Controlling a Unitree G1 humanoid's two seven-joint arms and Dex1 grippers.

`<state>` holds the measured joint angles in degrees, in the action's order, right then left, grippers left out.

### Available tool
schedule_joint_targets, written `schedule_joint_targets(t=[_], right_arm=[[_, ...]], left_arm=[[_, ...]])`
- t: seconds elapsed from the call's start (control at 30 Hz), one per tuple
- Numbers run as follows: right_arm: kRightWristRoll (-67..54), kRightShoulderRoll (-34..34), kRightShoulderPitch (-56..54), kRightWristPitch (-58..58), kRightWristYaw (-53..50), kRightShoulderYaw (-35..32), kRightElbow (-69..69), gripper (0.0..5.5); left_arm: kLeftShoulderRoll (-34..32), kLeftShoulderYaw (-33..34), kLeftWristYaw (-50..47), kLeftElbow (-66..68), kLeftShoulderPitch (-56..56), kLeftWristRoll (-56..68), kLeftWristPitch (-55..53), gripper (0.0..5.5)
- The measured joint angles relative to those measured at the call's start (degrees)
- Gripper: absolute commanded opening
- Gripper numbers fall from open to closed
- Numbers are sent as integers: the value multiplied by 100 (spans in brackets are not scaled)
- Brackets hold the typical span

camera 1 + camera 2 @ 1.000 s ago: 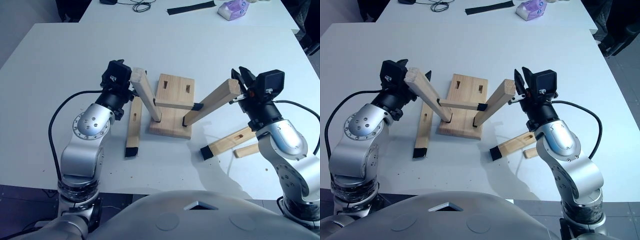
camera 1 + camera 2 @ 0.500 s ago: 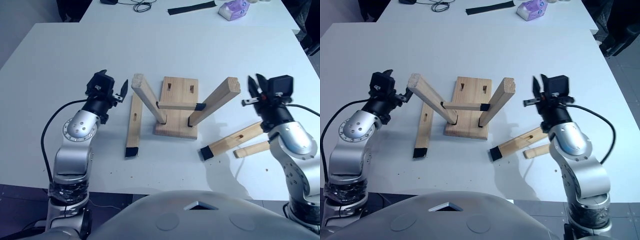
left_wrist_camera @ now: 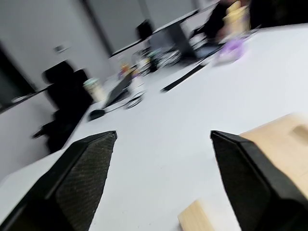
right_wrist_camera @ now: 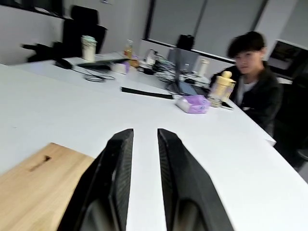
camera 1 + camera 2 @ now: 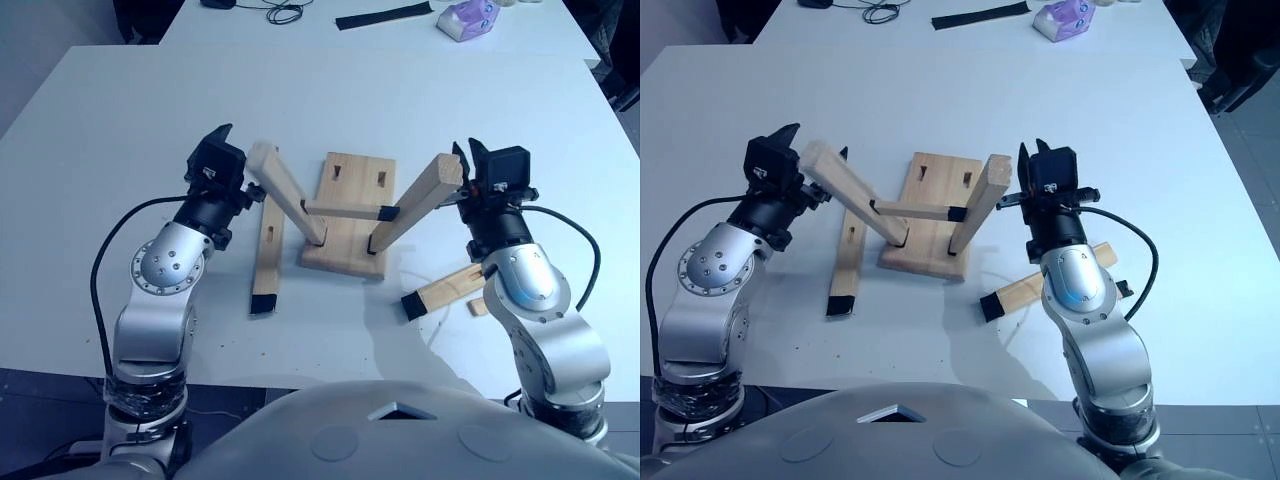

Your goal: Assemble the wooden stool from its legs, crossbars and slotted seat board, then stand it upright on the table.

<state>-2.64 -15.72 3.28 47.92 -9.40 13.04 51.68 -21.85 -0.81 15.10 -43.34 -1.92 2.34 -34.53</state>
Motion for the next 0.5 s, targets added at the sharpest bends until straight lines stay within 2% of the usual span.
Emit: schedule_joint_targets(t=[0.33, 0.5], right_arm=[[71, 140, 126, -22, 384, -574, -124, 90], [-177, 550, 523, -35, 462, -1249, -32, 160]], left_arm=[[19, -117, 117, 273, 12, 141, -49, 360], [52, 302, 124, 531, -264, 390, -90, 360]])
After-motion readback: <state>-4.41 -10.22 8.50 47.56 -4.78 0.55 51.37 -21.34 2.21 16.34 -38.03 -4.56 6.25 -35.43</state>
